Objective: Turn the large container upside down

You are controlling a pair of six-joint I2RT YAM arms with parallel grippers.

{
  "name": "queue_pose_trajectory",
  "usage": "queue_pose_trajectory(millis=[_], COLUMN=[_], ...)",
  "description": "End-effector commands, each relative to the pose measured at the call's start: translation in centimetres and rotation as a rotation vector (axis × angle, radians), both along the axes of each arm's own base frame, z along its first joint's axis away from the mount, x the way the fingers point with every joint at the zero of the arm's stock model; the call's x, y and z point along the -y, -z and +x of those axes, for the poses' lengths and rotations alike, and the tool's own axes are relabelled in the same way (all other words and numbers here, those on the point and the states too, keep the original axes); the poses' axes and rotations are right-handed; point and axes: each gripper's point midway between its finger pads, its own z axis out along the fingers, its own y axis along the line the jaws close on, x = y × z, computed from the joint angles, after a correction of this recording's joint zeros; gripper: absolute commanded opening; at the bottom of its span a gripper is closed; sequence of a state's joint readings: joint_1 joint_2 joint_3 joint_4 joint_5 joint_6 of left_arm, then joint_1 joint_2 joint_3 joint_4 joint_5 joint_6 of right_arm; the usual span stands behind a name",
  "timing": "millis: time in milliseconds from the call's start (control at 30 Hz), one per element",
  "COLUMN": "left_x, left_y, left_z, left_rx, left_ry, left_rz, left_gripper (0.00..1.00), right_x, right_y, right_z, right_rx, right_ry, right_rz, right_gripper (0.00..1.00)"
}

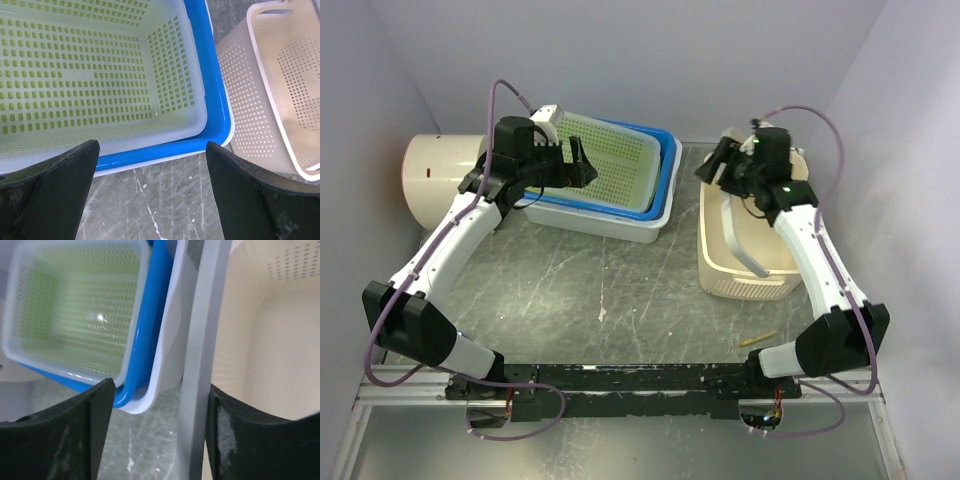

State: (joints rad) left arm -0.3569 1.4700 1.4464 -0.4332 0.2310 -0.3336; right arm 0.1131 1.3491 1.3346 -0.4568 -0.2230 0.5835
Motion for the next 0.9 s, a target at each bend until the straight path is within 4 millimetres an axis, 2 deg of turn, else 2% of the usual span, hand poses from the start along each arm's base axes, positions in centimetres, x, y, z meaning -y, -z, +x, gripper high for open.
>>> queue_pose_trajectory(millis=[0,33,100,133,200,233,333,467,633,733,867], left_x=[0.4,0.4,0.3,0.2,0.1,0.1,0.0,0.3,0.4,0.3,0.2], left_y=[0.0,0.1,0.1,0.2,0.4,0.4,0.8,1.4,2.2,2.7,3.2], left_z=[-0.6,-0.7,-0.9,-0.9,-1.1,-1.1,-1.2,-1.1,-1.0,-1.0,-1.0], left_rx=[-0.002,-0.005,-0.006,-0.008,-0.013,-0.012,-0.019,-0.032,-0.052,-0.059,-0.064], left_ry=[0.015,0.016,0.018,0.017,0.017,0.017,0.019,0.031,0.027,0.016,0.013], left_rz=[0.009,0.013,0.019,0.023,0.03,0.033,0.038,0.033,0.032,0.035,0.037], left_gripper=[0.99,1.0,0.99,1.0,1.0,0.99,1.0,1.0,1.0,0.99,1.0], right_x=[-0.8,-0.8,-0.8,-0.2,0.6,1.1,2.1,2.3,0.0,-0.8,-1.4], right_y=[2.7,2.9,3.2,3.5,2.8,2.3,1.0,0.0,-0.3,1.1,5.0], right_z=[-0.5,-0.5,-0.7,-0.8,-1.1,-1.2,-1.6,-1.8,-1.5,-1.3,-0.8], right_rx=[-0.094,-0.108,-0.133,-0.16,-0.156,-0.145,-0.135,-0.107,-0.041,-0.077,-0.157], right_ry=[-0.028,-0.028,-0.048,-0.03,0.0,0.017,0.045,0.067,0.066,0.084,0.078], right_rz=[-0.297,-0.33,-0.396,-0.438,-0.48,-0.495,-0.531,-0.518,-0.381,-0.398,-0.5], right_gripper=[0.71,0.74,0.87,0.9,0.93,0.99,1.0,1.0,1.0,1.0,1.0])
